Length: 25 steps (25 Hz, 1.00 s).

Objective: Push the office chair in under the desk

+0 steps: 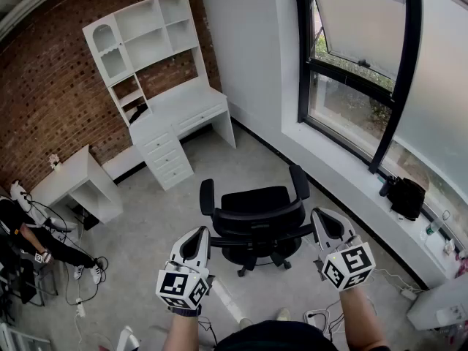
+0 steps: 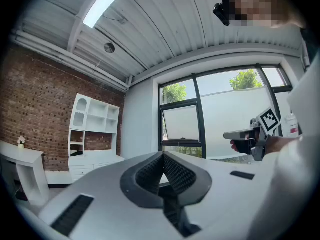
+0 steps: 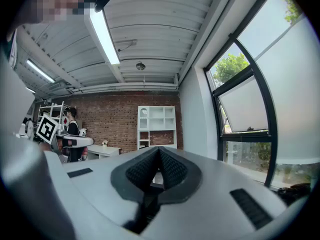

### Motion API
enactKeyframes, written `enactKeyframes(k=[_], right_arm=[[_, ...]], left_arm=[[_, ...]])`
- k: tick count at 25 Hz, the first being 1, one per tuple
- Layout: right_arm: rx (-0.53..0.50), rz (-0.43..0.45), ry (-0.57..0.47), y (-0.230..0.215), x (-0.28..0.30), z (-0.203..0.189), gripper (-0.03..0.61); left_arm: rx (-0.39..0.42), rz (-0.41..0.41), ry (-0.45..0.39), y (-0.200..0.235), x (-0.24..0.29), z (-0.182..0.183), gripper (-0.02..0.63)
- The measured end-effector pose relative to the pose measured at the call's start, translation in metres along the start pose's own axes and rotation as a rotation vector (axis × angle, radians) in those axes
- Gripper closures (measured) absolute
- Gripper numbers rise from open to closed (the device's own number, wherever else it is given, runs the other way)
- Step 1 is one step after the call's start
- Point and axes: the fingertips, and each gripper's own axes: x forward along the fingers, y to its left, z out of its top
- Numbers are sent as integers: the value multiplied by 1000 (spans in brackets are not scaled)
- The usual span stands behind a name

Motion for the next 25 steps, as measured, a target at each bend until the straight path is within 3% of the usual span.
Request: enactKeyframes(k=[12, 25], right_arm=[[-7, 7, -2, 3, -1, 1, 575], [-13, 41, 8, -7, -4, -16, 574]], left_arm=[[-7, -6, 1, -2, -1, -1, 607], [18, 16, 65, 26, -4, -36, 607]])
